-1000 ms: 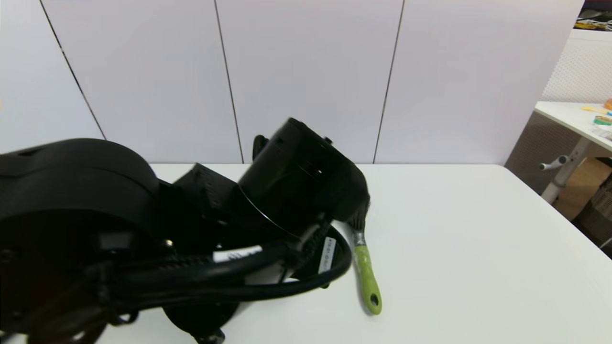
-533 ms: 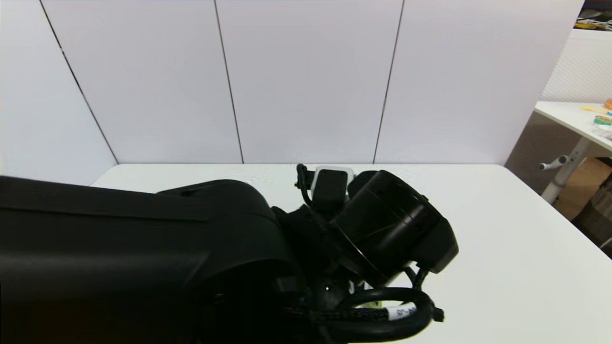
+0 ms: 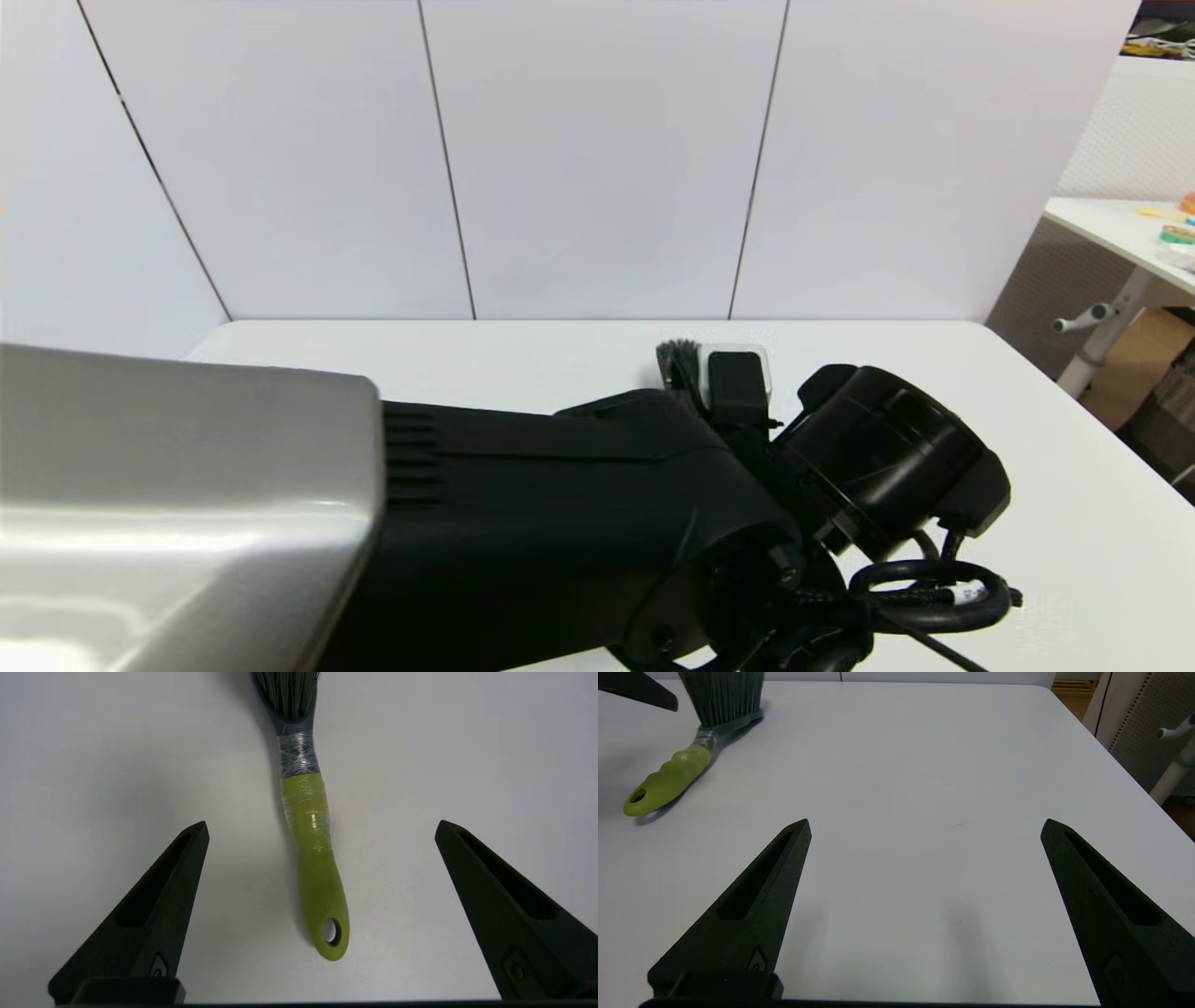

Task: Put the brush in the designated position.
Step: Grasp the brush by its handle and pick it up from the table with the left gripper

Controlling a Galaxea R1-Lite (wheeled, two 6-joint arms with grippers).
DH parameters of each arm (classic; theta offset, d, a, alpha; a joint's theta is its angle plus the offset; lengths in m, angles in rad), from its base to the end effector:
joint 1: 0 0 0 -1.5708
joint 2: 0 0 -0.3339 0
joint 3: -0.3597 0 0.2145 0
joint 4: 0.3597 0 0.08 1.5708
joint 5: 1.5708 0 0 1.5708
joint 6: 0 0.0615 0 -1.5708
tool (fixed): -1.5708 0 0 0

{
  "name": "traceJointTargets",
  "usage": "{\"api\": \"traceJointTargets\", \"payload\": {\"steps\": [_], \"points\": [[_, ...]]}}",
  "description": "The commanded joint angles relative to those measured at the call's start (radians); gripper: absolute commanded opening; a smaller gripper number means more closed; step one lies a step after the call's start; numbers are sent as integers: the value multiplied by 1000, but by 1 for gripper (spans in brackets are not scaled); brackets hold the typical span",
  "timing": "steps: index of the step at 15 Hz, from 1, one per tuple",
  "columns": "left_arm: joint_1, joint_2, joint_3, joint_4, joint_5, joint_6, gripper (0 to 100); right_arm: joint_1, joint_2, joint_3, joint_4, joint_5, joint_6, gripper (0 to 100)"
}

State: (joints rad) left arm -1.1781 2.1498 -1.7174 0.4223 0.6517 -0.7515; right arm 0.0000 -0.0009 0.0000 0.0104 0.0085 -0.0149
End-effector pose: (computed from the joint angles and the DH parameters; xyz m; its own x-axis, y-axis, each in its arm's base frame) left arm 0.2186 -0.4303 0.1667 0.7601 -0.2501 -0.5998 0.2283 0.9669 -0.1139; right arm 0.0083 0.0005 0.0740 0.9999 0.0085 -0.0095 -0.0086 0.9999 -0.0148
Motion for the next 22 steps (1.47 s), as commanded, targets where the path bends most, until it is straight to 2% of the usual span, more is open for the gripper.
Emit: {"api": "traceJointTargets", "payload": {"steps": [1, 3, 10, 14, 22], "points": [[5, 105, -74, 6, 40, -6, 100, 0, 1, 2, 0, 1, 0, 100], [15, 121, -82, 13, 68, -2, 100, 0, 1, 2, 0, 1, 0, 100], [69, 182, -108, 9, 77, 11, 100, 0, 1, 2, 0, 1, 0, 100], [115, 196, -122, 4, 78, 67, 100, 0, 1, 2, 0, 1, 0, 100], [124, 240, -186, 3, 77, 69, 100, 0, 1, 2, 0, 1, 0, 100]]}}
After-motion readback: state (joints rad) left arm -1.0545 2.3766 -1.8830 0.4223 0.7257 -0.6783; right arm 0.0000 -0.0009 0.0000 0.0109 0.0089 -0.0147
